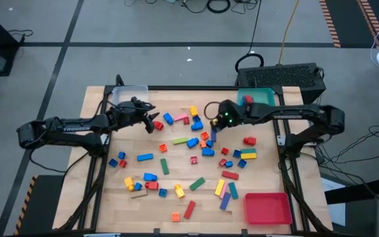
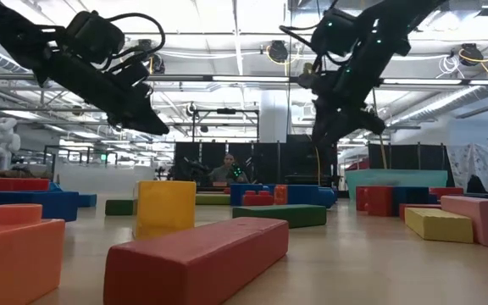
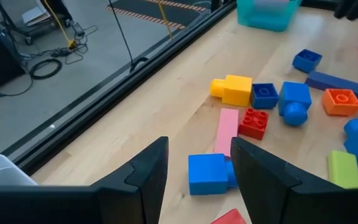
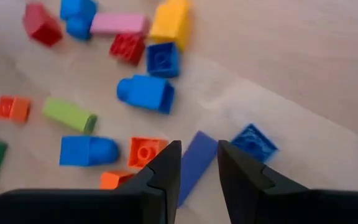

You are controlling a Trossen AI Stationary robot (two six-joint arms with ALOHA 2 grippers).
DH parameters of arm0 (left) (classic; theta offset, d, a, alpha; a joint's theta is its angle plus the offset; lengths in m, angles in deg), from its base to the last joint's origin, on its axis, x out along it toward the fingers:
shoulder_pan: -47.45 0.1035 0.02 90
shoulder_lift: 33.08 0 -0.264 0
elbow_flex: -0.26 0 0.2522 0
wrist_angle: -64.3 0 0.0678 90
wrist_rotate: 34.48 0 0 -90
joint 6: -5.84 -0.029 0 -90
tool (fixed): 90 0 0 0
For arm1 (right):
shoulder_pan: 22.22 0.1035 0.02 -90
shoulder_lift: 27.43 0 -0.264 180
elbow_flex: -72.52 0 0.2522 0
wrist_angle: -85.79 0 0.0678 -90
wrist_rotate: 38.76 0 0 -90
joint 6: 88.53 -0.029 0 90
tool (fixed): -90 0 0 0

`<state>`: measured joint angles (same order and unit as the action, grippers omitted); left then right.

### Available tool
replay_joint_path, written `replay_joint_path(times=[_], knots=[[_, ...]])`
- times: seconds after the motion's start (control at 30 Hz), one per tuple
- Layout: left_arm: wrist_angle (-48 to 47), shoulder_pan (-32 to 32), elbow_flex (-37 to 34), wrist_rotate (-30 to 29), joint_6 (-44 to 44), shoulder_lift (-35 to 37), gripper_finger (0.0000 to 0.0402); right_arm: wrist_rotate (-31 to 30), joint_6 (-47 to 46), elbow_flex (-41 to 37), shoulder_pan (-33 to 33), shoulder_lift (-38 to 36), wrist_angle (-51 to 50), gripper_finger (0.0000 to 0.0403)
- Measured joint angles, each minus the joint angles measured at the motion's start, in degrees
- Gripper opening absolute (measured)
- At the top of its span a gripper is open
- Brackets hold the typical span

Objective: Sort blocks by size
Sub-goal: Put the pink block into the blue bin

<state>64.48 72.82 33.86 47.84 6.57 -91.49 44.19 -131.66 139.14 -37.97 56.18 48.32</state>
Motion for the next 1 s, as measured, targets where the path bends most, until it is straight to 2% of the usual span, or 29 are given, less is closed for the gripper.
replay_joint_path(times=[0.17,0.43,0.57,0.73,0.87,1.0], knots=[[2.26,0.00,0.00,0.01,-0.02,-2.31,0.0177,1.39,11.71,2.87,1.28,4.37,5.00,0.0088],[7.12,0.00,0.00,1.71,-2.25,-7.15,0.0177,1.09,29.34,15.00,0.82,13.50,3.57,0.0089],[8.71,-0.02,0.02,4.41,-3.22,-9.42,0.0177,0.89,33.82,18.44,0.75,17.21,2.71,0.0089],[11.38,-0.02,0.02,5.99,-4.33,-12.83,0.0177,0.37,38.12,18.95,0.71,18.82,1.36,0.0089],[11.91,0.00,2.07,6.02,-7.03,-16.53,0.0185,-4.04,37.77,18.97,0.75,18.78,-0.11,0.0089],[10.98,0.00,6.39,7.38,-8.88,-21.21,0.0209,-5.05,36.47,18.97,0.75,18.27,-2.40,0.0089]])
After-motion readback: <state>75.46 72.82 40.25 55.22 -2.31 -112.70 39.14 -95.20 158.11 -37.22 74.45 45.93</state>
